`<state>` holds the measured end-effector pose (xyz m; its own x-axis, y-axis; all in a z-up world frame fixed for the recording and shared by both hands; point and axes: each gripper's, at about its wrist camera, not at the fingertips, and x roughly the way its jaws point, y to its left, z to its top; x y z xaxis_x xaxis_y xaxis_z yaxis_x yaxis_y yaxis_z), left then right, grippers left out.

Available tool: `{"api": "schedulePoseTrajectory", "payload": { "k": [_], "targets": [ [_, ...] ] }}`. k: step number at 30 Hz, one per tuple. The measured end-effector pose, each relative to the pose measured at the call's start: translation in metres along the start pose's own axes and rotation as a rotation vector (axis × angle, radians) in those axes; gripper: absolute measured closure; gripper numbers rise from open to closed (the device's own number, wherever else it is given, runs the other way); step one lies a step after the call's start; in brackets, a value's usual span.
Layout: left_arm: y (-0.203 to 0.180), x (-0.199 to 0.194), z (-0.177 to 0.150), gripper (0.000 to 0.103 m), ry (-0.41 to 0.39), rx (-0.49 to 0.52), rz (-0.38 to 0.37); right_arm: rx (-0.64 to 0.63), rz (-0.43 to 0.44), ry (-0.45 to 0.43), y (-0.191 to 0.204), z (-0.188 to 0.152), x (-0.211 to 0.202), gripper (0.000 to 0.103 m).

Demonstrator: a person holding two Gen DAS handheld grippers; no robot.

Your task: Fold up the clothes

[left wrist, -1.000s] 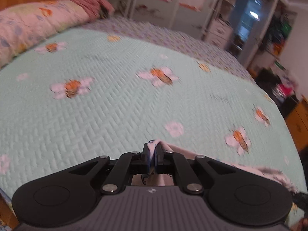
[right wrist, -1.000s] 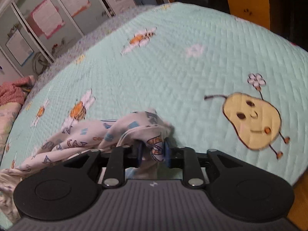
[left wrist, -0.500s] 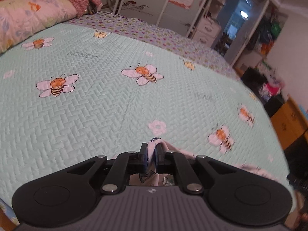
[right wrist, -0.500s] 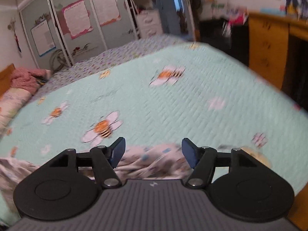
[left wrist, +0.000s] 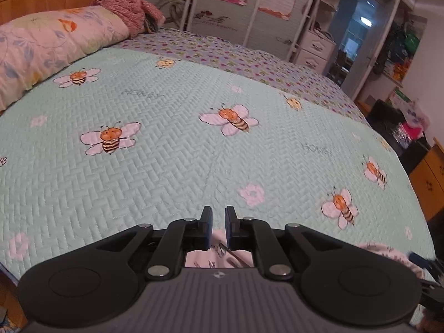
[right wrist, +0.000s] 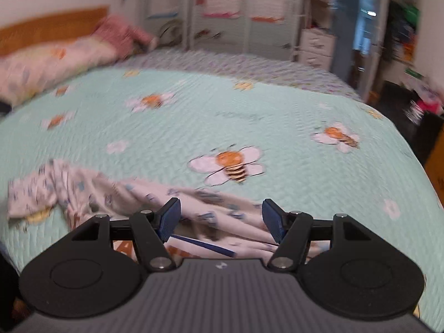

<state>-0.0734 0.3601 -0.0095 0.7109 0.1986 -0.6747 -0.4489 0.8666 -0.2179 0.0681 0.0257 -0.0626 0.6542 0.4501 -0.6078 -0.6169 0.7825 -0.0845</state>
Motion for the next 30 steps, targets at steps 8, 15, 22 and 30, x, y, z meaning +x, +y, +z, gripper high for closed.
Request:
{"api": "schedulePoseTrajectory", "payload": {
  "k": [8,15,22,30],
  "targets": [
    [-0.028,0.017,-0.020,0.074,0.088,0.100,0.000,-0.154,-0.063,0.202,0.034,0.008,0.046,0.037],
    [-0.038,0.023,-0.031,0.071,0.127,0.131,0.002,-0.082,-0.073,0.214,0.023,0.016,0.059,0.077],
    [-0.045,0.028,-0.038,0.070,0.152,0.144,-0.004,-0.024,-0.073,0.183,0.008,0.032,0.068,0.093],
    [-0.070,0.032,-0.054,0.070,0.183,0.223,-0.058,0.119,-0.141,0.069,-0.024,0.058,0.069,0.098]
  ]
}}
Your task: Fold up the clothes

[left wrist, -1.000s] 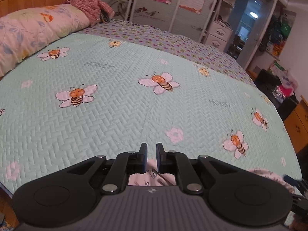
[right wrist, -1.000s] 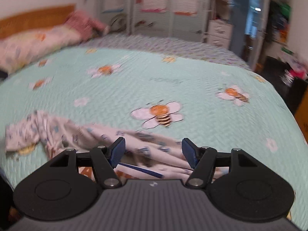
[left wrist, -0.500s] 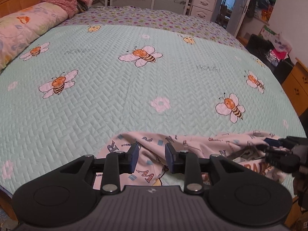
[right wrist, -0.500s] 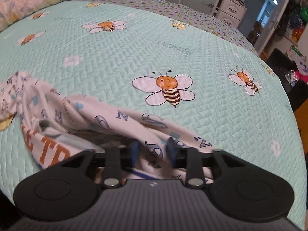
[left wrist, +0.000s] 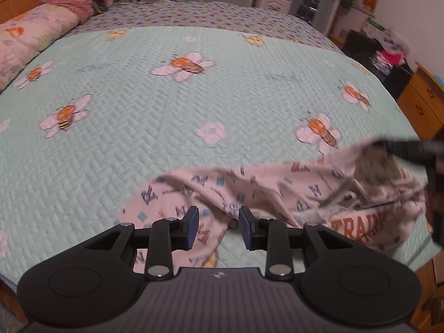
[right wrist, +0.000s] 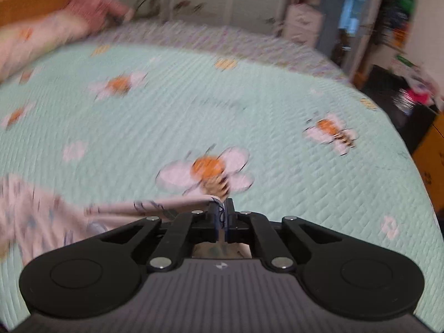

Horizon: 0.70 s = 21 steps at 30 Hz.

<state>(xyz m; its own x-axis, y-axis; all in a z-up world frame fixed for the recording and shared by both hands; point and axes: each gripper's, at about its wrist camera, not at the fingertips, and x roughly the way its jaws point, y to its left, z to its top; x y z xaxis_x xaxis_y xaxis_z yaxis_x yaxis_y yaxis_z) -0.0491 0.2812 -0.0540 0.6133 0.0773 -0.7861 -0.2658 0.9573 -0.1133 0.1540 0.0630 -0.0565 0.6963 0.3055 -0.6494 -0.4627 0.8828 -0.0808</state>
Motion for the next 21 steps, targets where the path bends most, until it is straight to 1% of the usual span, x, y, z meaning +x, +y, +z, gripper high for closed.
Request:
{"api": "schedulePoseTrajectory", "payload": {
  "k": [1,3,4,6,7,8,9,10,12,13,16,18,21],
  "targets": [
    [-0.007,0.002,-0.002,0.070,0.005,0.022,-0.014,0.050,-0.007,0.003,-0.010,0.002,0.006,0.095],
    [-0.022,0.004,-0.007,0.068,0.013,0.077,-0.043,0.152,0.000,0.076,-0.032,-0.001,0.026,0.087],
    [-0.030,0.006,-0.009,0.067,0.016,0.111,-0.056,0.223,0.034,0.094,-0.044,-0.007,0.029,0.086],
    [-0.048,0.009,-0.015,0.062,0.017,0.189,-0.071,0.359,0.144,0.074,-0.067,-0.022,0.022,0.085],
    [-0.056,0.012,-0.016,0.062,0.018,0.225,-0.072,0.400,0.186,0.054,-0.075,-0.030,0.013,0.083],
    [-0.064,0.016,-0.015,0.062,0.018,0.249,-0.077,0.422,0.212,0.034,-0.078,-0.038,0.003,0.079],
    [-0.071,0.020,-0.014,0.062,0.016,0.271,-0.082,0.445,0.237,0.015,-0.081,-0.046,-0.007,0.073],
    [-0.079,0.024,-0.013,0.062,0.015,0.293,-0.088,0.467,0.263,-0.005,-0.084,-0.054,-0.017,0.071],
    [-0.094,0.031,-0.007,0.062,-0.008,0.330,-0.123,0.505,0.303,-0.036,-0.089,-0.070,-0.037,0.068],
    [-0.103,0.036,-0.004,0.062,-0.017,0.354,-0.140,0.527,0.315,-0.047,-0.092,-0.079,-0.046,0.066],
    [-0.134,0.055,0.001,0.061,-0.039,0.442,-0.181,0.592,0.317,-0.053,-0.100,-0.106,-0.067,0.063],
    [-0.150,0.070,0.002,0.061,-0.031,0.492,-0.202,0.609,0.297,-0.038,-0.100,-0.122,-0.075,0.062],
    [-0.163,0.093,0.001,0.062,0.003,0.519,-0.205,0.605,0.284,-0.012,-0.099,-0.140,-0.082,0.061]
  ]
}}
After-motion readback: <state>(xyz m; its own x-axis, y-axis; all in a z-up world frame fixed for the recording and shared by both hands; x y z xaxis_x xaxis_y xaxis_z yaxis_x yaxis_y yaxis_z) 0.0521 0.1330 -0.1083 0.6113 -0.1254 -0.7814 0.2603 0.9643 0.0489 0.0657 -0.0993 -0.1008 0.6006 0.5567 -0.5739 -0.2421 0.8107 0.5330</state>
